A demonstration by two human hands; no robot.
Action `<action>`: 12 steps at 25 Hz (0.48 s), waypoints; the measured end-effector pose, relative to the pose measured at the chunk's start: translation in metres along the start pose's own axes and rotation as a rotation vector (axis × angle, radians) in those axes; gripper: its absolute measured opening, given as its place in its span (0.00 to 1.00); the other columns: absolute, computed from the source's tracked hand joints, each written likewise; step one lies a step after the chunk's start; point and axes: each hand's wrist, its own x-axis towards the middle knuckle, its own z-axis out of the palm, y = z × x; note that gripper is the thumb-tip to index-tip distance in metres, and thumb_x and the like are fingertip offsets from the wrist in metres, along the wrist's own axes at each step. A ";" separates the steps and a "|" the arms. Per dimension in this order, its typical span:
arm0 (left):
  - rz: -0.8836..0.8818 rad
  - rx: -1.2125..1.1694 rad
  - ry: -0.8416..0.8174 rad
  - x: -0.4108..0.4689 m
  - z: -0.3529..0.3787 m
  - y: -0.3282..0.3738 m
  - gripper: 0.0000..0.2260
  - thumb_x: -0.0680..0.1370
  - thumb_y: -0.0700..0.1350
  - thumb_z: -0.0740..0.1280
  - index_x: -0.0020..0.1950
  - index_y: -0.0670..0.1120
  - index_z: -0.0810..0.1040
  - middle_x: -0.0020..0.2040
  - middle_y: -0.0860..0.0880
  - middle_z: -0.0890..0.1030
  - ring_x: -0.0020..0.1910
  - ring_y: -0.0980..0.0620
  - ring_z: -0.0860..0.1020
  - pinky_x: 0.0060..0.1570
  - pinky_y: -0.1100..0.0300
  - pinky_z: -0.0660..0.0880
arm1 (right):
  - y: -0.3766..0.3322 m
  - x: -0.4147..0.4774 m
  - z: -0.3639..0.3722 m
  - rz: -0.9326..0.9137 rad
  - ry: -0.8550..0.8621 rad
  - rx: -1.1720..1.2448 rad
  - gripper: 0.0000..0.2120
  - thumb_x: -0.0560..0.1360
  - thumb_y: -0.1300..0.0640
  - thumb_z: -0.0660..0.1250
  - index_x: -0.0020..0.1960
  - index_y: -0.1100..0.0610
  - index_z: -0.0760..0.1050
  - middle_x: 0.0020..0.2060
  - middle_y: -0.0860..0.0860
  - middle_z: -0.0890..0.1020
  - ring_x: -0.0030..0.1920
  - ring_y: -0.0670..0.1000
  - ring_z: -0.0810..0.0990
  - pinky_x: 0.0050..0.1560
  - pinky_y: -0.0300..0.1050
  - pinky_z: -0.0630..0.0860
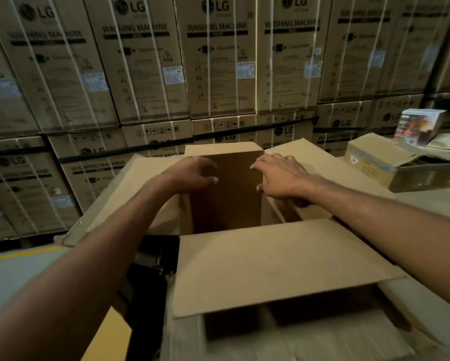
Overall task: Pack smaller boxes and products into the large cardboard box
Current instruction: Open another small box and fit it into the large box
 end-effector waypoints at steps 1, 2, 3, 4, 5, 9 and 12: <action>0.024 -0.014 0.024 -0.012 -0.001 0.011 0.21 0.81 0.50 0.69 0.74 0.49 0.74 0.71 0.47 0.77 0.69 0.47 0.75 0.62 0.54 0.72 | -0.003 -0.016 -0.006 0.006 0.027 0.020 0.28 0.77 0.46 0.73 0.75 0.47 0.71 0.73 0.50 0.72 0.72 0.53 0.70 0.72 0.59 0.67; 0.046 -0.033 0.051 -0.024 -0.002 0.021 0.20 0.81 0.51 0.69 0.73 0.49 0.76 0.69 0.47 0.78 0.68 0.48 0.75 0.61 0.55 0.73 | -0.006 -0.030 -0.013 0.014 0.051 0.041 0.26 0.77 0.46 0.73 0.73 0.46 0.73 0.72 0.49 0.75 0.71 0.53 0.71 0.70 0.58 0.68; 0.066 -0.048 0.080 -0.035 -0.003 0.032 0.20 0.81 0.52 0.69 0.72 0.49 0.76 0.68 0.47 0.79 0.67 0.48 0.76 0.59 0.55 0.74 | -0.008 -0.045 -0.020 0.025 0.076 0.066 0.23 0.76 0.45 0.73 0.71 0.46 0.75 0.70 0.48 0.76 0.69 0.52 0.73 0.69 0.57 0.69; 0.084 -0.057 0.110 -0.046 -0.003 0.042 0.20 0.81 0.53 0.70 0.71 0.49 0.77 0.67 0.48 0.80 0.65 0.49 0.77 0.58 0.55 0.75 | -0.009 -0.060 -0.027 0.041 0.100 0.097 0.21 0.77 0.45 0.73 0.69 0.45 0.77 0.68 0.48 0.78 0.68 0.52 0.74 0.68 0.56 0.70; 0.099 -0.065 0.136 -0.056 -0.003 0.053 0.19 0.80 0.53 0.70 0.70 0.49 0.78 0.66 0.48 0.80 0.64 0.50 0.78 0.58 0.54 0.77 | -0.009 -0.074 -0.034 0.058 0.122 0.130 0.20 0.77 0.45 0.73 0.68 0.45 0.78 0.67 0.47 0.79 0.68 0.51 0.75 0.67 0.55 0.71; 0.149 -0.126 0.228 -0.100 0.007 0.102 0.18 0.80 0.54 0.70 0.69 0.50 0.79 0.63 0.51 0.82 0.59 0.55 0.78 0.57 0.54 0.79 | 0.002 -0.138 -0.059 0.100 0.191 0.211 0.16 0.78 0.45 0.72 0.65 0.44 0.80 0.65 0.46 0.80 0.66 0.50 0.75 0.61 0.51 0.73; 0.198 -0.186 0.307 -0.128 0.018 0.144 0.18 0.80 0.55 0.70 0.68 0.50 0.80 0.62 0.52 0.83 0.57 0.57 0.79 0.56 0.54 0.80 | 0.026 -0.185 -0.072 0.114 0.255 0.259 0.15 0.78 0.45 0.72 0.64 0.44 0.81 0.65 0.44 0.81 0.66 0.49 0.75 0.61 0.50 0.72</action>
